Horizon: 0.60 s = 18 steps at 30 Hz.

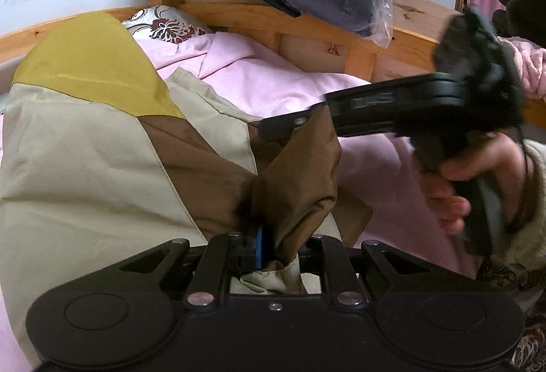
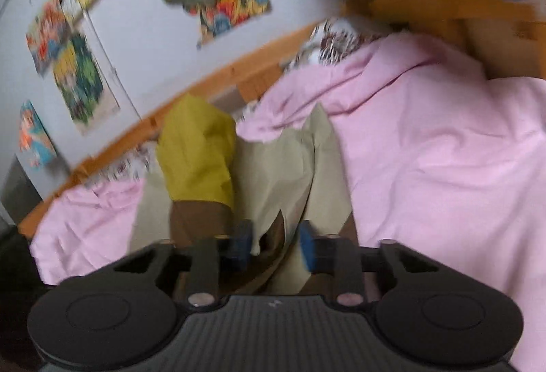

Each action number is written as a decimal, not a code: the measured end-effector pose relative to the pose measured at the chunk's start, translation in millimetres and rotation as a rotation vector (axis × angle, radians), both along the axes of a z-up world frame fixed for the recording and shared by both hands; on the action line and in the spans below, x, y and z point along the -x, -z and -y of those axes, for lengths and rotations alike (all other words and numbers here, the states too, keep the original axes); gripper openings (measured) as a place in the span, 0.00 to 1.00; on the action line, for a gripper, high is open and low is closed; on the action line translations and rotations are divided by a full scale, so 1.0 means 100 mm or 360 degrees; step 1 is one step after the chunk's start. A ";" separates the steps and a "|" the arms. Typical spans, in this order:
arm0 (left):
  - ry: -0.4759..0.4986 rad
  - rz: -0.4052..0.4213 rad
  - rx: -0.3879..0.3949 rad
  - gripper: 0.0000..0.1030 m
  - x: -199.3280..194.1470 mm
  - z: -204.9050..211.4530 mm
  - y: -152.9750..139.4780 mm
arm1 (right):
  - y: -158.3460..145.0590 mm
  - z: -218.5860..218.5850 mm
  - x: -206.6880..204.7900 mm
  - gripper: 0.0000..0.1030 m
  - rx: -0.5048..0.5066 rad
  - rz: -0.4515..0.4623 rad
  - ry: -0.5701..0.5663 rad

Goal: Fold large clothes

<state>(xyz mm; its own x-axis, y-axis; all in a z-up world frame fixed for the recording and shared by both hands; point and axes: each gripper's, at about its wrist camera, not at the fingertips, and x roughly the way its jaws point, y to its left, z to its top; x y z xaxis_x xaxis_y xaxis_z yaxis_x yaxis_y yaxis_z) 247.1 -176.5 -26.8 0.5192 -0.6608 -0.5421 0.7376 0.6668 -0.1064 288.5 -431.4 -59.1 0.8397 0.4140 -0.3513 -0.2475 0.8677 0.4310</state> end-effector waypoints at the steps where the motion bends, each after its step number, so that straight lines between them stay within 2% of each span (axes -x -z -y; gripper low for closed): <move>1: 0.0002 0.0008 0.0008 0.14 0.01 -0.01 -0.01 | -0.02 -0.03 -0.03 0.07 0.0022 0.0007 -0.0010; 3: 0.0008 0.0035 0.0042 0.13 0.03 -0.02 -0.05 | -0.10 -0.08 -0.02 0.03 0.0083 0.0069 -0.0017; 7: 0.0069 0.0100 0.0082 0.13 0.07 0.02 -0.16 | -0.24 -0.12 0.20 0.03 0.0299 0.0211 0.0044; 10: 0.0104 0.0068 0.0044 0.13 0.00 0.15 -0.13 | -0.15 -0.04 0.23 0.03 0.0326 0.0131 0.0123; 12: 0.0115 0.0011 0.0001 0.14 -0.06 0.24 -0.02 | 0.02 0.01 0.20 0.02 0.0361 0.0043 0.0150; 14: 0.0126 -0.0021 0.0004 0.14 -0.09 0.27 0.05 | 0.07 0.09 0.20 0.03 0.0301 -0.0009 0.0153; 16: 0.0138 0.0008 -0.0005 0.14 -0.06 0.29 0.06 | -0.03 0.12 0.24 0.07 0.0285 0.0007 0.0165; 18: 0.0149 0.0025 -0.0013 0.14 -0.04 0.28 0.06 | -0.19 0.09 0.26 0.17 0.0320 0.0087 0.0146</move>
